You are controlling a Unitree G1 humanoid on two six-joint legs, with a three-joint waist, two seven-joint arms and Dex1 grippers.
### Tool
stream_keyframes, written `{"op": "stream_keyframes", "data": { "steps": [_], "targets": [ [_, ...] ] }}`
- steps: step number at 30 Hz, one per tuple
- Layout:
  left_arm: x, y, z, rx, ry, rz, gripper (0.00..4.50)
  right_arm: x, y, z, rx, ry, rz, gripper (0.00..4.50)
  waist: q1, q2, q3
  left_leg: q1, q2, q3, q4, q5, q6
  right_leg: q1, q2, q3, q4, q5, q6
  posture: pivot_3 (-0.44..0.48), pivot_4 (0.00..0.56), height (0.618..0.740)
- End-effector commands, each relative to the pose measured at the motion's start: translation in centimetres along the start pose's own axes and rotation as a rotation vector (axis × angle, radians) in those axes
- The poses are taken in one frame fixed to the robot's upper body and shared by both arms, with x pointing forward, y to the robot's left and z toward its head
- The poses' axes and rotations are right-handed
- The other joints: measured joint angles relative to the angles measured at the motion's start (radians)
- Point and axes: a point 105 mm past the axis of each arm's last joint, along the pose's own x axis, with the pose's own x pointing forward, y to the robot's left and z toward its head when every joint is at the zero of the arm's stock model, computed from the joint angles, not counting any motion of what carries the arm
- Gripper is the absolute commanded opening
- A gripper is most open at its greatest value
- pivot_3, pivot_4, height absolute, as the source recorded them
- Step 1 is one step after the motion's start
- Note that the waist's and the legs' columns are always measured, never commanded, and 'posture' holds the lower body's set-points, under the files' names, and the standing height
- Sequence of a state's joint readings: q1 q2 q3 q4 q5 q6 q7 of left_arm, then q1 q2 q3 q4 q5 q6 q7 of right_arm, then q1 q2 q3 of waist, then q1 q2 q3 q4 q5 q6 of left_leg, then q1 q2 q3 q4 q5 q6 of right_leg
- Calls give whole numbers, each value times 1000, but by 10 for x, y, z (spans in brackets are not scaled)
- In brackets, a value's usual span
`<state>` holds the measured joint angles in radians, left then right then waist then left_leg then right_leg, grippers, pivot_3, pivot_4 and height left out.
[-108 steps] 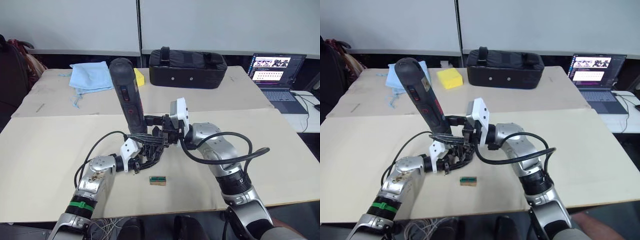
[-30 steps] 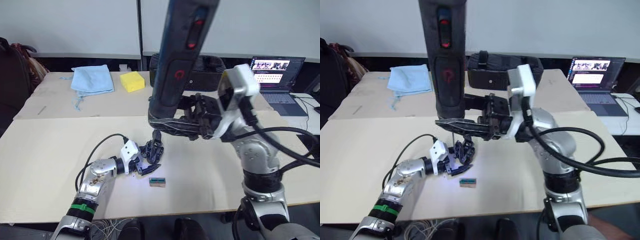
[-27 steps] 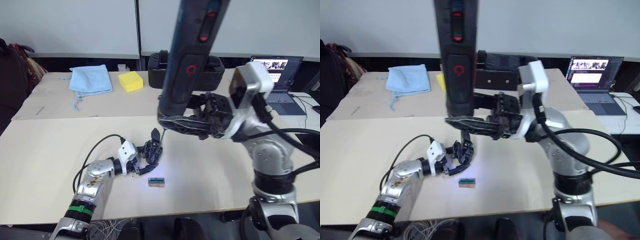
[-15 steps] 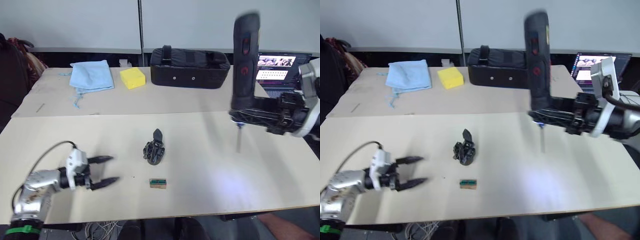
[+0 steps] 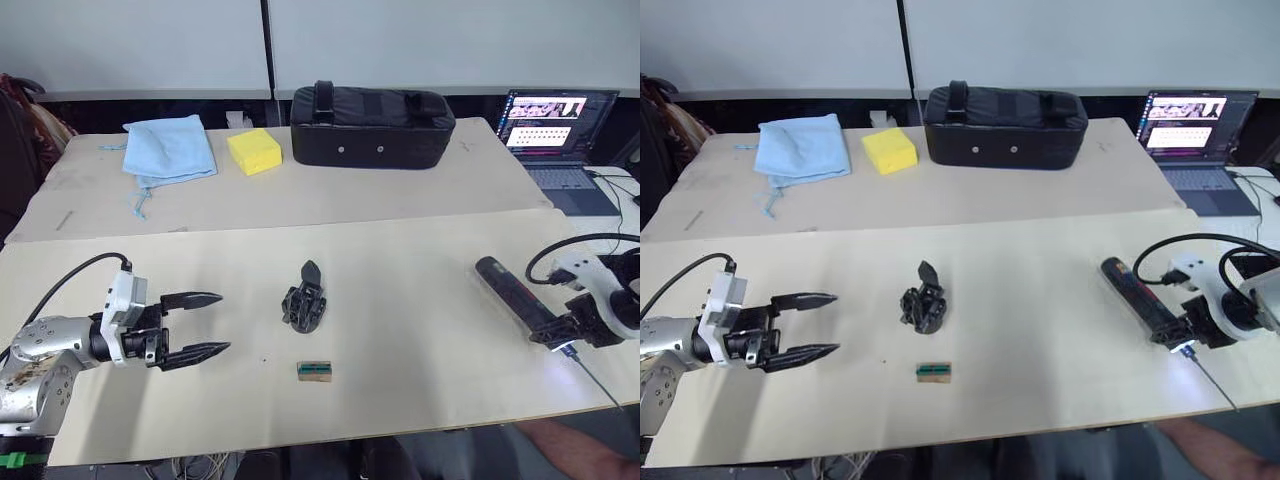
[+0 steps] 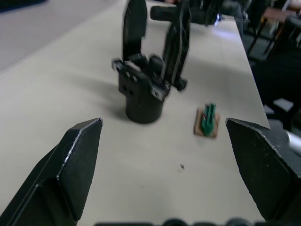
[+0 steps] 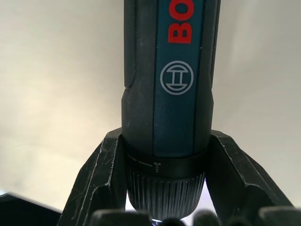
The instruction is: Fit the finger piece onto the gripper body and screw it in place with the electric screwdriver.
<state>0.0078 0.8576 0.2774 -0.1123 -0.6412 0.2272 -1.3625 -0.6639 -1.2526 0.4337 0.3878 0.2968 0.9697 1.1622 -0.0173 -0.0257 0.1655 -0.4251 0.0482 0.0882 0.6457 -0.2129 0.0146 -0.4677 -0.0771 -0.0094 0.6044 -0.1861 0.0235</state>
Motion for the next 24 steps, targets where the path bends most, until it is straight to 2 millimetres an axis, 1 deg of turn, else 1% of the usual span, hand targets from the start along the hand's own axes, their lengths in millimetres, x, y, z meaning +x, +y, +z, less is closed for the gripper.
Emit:
{"op": "stream_keyframes", "data": {
  "steps": [1, 4, 6, 7, 8, 9, 11, 12, 13, 15, 17, 18, 20, 21, 22, 23, 24],
  "targets": [
    [-8, 0, 8, 41, 19, 28, 4444, -7, -15, 8, -46, -25, -57, 1915, 3, 0, 0, 0, 0, 0, 1, 0, 0, 0, 0, 0, 2, 0, 0, 0, 150, 740],
    [-11, -5, 7, 17, 43, 19, 4444, -2, -15, 10, -47, -43, -39, 1915, 4, -1, 0, 1, 1, 0, 4, 0, 0, 0, 1, -1, 6, -2, -1, 0, 150, 740],
    [-13, -4, 7, 22, 55, 46, 4444, -1, -15, 11, -45, -54, -29, 1915, 4, -1, 0, 1, 1, 0, 7, 0, 0, 1, 1, -1, 6, -2, -1, 0, 150, 740],
    [-14, -3, 7, 30, 63, 58, 4497, -2, -13, 10, -44, -48, -13, 2415, 5, 0, 0, 1, 2, 0, 9, 0, 0, 2, 1, -1, 6, -4, -5, 0, 150, 740],
    [-16, -2, 7, 37, 67, 68, 4500, -4, -15, 12, -49, -61, -27, 2940, 4, 0, 0, 1, 2, 0, 11, 0, 0, 2, 0, -1, 7, -4, -6, 0, 150, 740],
    [-18, 0, 6, 33, 70, 84, 4500, -7, -19, 15, -46, -84, -53, 3243, 4, 0, 0, 1, 2, 0, 13, 0, 0, 3, 0, -1, 8, -4, -6, 0, 150, 740],
    [-22, 4, 8, 25, 61, 114, 4500, -18, -20, 18, -62, -114, -52, 4011, 4, 0, 0, 1, 2, 0, 15, 0, 0, 4, 0, -1, 8, -2, -6, 0, 150, 740],
    [-24, 9, 7, 19, 70, 152, 4500, -26, -20, 22, -63, -137, -52, 4282, 4, 0, 0, 1, 1, 0, 15, 0, 0, 4, -1, -1, 8, -2, -6, 0, 150, 740],
    [-27, 15, 5, 25, 95, 197, 4500, -35, -18, 25, -71, -159, -49, 4445, 5, 0, 0, 2, 2, 0, 16, 0, 0, 4, -1, -1, 8, -1, -6, 0, 150, 740],
    [-34, 24, 2, 61, 133, 259, 4500, -56, -16, 32, -122, -206, -51, 4445, 5, 1, 0, 2, 1, 0, 16, 0, 0, 4, -1, 0, 8, -1, -6, 0, 150, 740],
    [-43, 29, -4, 47, 185, 295, 4500, -75, -10, 40, -204, -272, -35, 4445, 6, 1, 0, 2, 2, 0, 16, 0, 0, 4, 0, -1, 9, -1, -6, 0, 150, 740],
    [-47, 31, -6, 44, 199, 305, 4500, -84, -3, 47, -270, -326, -11, 4445, 6, 1, 0, 2, 3, 0, 16, 0, 0, 4, 0, -1, 9, -2, -6, 0, 150, 740],
    [-55, 34, -10, 49, 227, 321, 4500, -96, 13, 58, -404, -427, 49, 4445, 4, 1, 0, 2, 3, 0, 15, 0, 0, 4, 1, -2, 9, -2, -7, 0, 150, 740],
    [-61, 40, -10, 120, 240, 373, 4500, -103, 34, 77, -576, -610, 106, 4445, 3, 1, 0, 3, 4, 0, 15, -1, -1, 4, 1, -2, 9, -2, -7, 0, 150, 740],
    [-64, 44, -10, 173, 247, 408, 4500, -110, 47, 86, -685, -747, 127, 4445, 0, -1, -1, 3, 4, 0, 15, -1, -1, 4, 1, -2, 9, -2, -7, 0, 150, 740],
    [-67, 43, -13, 190, 258, 414, 4500, -109, 59, 85, -747, -828, 156, 4445, -2, -3, -1, 5, 4, 0, 14, -1, -2, 6, 2, -2, 8, -2, -7, 0, 150, 740],
    [-70, 41, -18, 210, 275, 419, 4500, -104, 70, 83, -810, -875, 166, 4445, -1, -3, -1, 7, 6, 0, 14, -2, -3, 9, 3, -2, 7, -2, -6, 0, 150, 740]
  ]
}}
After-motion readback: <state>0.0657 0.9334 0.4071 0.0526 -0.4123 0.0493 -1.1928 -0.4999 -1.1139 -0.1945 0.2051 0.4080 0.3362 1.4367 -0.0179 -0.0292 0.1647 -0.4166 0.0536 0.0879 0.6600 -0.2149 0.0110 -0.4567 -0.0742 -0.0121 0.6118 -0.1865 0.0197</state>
